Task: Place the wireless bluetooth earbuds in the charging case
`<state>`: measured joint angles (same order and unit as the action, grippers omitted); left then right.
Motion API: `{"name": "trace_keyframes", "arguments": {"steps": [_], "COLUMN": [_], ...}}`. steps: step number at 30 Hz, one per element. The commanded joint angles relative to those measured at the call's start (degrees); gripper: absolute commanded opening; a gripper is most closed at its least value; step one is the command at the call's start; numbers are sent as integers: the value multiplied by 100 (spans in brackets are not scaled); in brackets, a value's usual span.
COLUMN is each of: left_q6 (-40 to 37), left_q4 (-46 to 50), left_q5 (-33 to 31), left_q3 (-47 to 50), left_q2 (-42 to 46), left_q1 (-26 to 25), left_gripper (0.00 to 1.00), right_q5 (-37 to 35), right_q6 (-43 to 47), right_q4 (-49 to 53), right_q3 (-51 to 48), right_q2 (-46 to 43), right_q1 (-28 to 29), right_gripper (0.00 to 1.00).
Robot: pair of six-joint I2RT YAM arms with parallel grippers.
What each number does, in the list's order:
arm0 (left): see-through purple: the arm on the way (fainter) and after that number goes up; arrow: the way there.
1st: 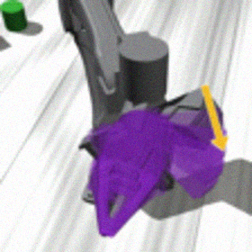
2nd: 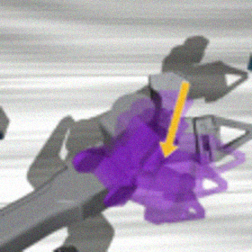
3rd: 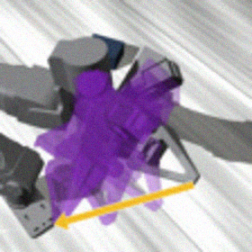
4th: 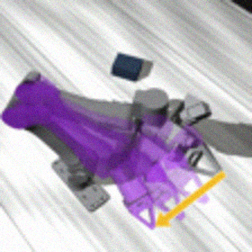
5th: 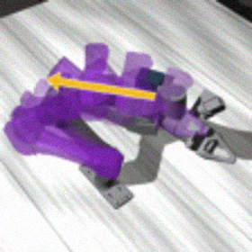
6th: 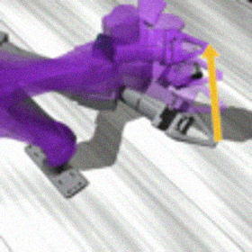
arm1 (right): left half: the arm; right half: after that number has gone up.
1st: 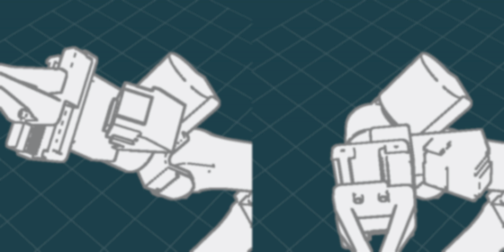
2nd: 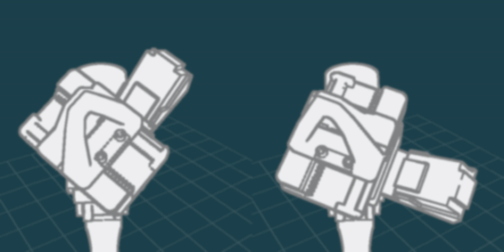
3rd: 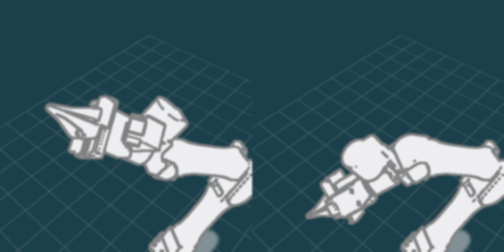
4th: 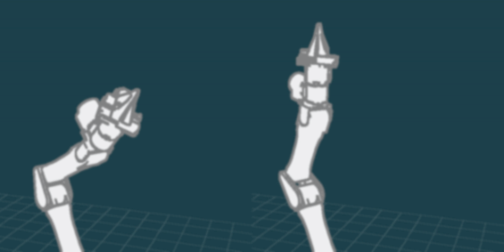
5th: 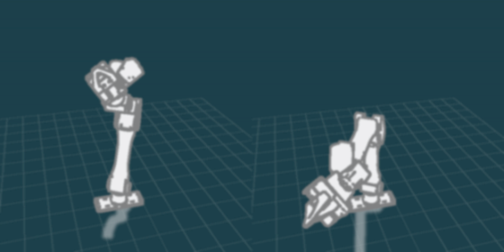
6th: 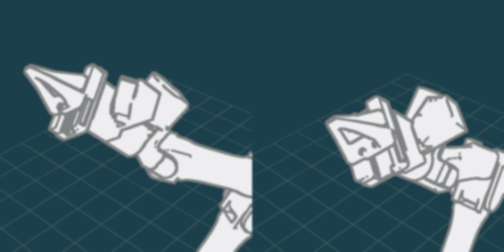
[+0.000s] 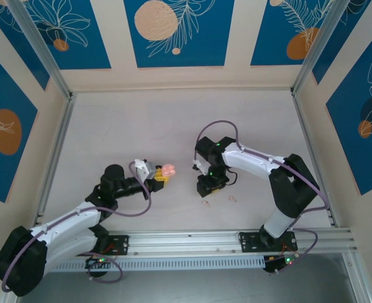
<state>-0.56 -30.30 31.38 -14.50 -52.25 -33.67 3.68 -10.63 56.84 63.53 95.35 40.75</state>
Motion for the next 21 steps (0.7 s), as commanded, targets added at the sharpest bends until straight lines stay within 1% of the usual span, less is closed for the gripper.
{"name": "trace_keyframes", "arguments": {"steps": [1,10,21], "left_q6": [-122,-149,-144], "left_q4": [174,279,340], "left_q5": [-102,-70,-66], "left_q3": [-7,-62,-88], "left_q2": [138,111,135], "left_q1": [-61,-61,-61], "left_gripper": [12,12,12], "right_q5": [-91,-520,-803], "right_q6": [-381,-467,-560], "right_q4": [126,212,185], "right_q3": [140,365,477], "right_q2": [245,926,1266], "right_q1": [212,674,838], "right_gripper": [40,40,38]}}
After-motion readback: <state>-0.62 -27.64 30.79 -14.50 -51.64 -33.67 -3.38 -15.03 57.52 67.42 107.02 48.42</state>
